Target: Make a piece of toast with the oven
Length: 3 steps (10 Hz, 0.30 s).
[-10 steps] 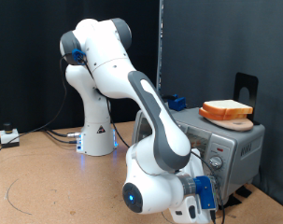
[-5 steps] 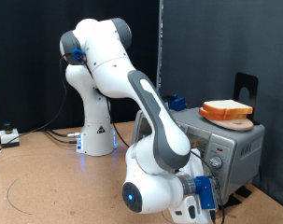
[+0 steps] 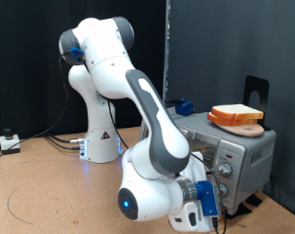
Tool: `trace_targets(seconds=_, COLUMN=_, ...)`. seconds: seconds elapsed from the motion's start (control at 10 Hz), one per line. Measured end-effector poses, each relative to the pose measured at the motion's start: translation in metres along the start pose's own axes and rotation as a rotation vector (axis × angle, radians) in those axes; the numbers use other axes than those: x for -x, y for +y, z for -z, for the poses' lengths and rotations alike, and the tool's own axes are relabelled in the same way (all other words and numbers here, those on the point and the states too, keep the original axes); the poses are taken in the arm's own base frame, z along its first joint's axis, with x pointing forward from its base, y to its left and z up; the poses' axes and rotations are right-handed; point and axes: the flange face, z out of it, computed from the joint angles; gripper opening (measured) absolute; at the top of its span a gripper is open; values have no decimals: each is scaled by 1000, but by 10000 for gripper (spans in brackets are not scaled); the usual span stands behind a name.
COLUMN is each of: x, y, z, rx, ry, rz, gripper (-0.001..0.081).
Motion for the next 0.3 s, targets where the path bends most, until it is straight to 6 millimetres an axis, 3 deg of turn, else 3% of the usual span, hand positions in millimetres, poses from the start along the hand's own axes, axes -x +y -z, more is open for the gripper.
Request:
trace_targets(seconds=0.1, x=3, y=-1, z=16, rx=2, ry=19, rz=-12, gripper=777)
trace_targets(seconds=0.3, x=15, y=-5, z=44, rx=-9, ry=9, rz=-66, gripper=801)
